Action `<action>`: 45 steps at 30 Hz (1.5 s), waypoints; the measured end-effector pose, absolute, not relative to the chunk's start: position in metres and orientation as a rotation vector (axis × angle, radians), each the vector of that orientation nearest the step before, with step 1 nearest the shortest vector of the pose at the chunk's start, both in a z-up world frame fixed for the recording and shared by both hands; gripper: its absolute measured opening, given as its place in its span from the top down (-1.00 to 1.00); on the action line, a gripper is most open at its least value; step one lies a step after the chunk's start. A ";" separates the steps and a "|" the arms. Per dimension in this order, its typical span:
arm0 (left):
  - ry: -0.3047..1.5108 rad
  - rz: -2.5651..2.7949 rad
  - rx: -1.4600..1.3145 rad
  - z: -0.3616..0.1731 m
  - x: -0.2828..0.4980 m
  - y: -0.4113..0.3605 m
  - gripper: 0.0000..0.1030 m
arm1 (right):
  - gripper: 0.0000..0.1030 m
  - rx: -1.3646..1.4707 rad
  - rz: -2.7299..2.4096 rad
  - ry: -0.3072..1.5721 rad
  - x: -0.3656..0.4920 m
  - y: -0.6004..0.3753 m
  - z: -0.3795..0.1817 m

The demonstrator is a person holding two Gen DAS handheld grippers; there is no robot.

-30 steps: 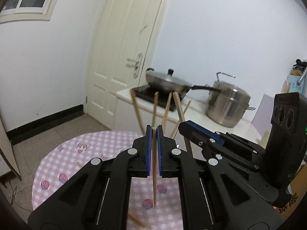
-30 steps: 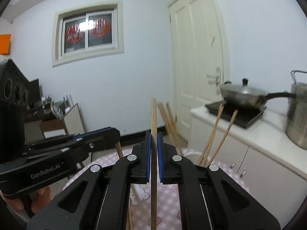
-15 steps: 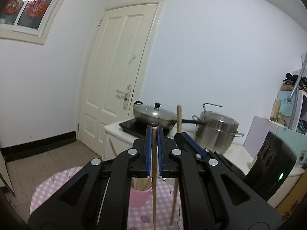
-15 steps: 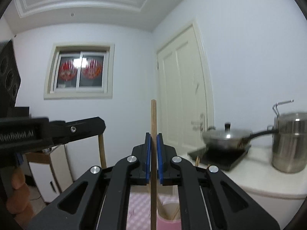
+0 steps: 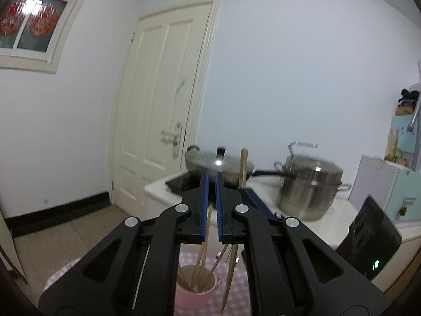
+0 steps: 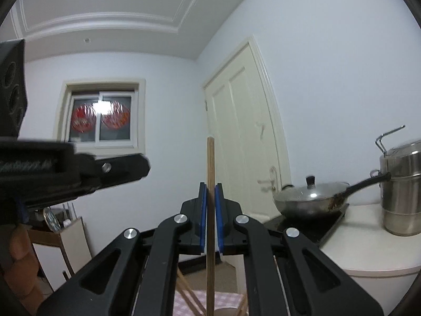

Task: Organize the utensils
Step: 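Lift both held chopsticks upright and carry them over the pink cup, then lower both chopsticks into the pink cup and open both grippers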

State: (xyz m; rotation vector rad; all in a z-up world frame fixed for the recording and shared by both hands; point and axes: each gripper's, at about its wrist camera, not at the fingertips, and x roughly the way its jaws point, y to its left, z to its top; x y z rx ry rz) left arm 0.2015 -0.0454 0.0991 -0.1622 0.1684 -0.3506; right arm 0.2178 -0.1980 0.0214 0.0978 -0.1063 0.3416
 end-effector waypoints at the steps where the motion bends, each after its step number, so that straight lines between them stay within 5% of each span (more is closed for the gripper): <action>1: 0.191 -0.342 -0.156 0.094 0.204 -0.043 0.89 | 0.91 0.107 0.348 -0.082 0.222 -0.200 0.018; 10: 0.464 -0.213 -0.269 0.026 0.225 0.022 0.82 | 0.91 0.100 0.386 0.012 0.208 -0.198 -0.003; 12: 0.537 -0.188 -0.298 0.007 0.230 0.034 0.17 | 0.91 0.101 0.387 0.022 0.204 -0.197 -0.006; 14: 0.588 -0.163 -0.343 -0.008 0.234 0.044 -0.07 | 0.91 0.104 0.387 0.032 0.204 -0.197 -0.007; 23: 0.855 -0.078 -0.379 -0.067 0.281 0.050 -0.06 | 0.91 0.101 0.372 0.072 0.207 -0.196 -0.016; 31: 1.062 -0.058 -0.456 -0.115 0.341 0.032 0.19 | 0.90 0.120 0.374 0.089 0.218 -0.204 -0.020; 45: 1.140 0.019 -0.411 -0.149 0.394 0.011 0.34 | 0.90 0.154 0.404 0.141 0.245 -0.216 -0.029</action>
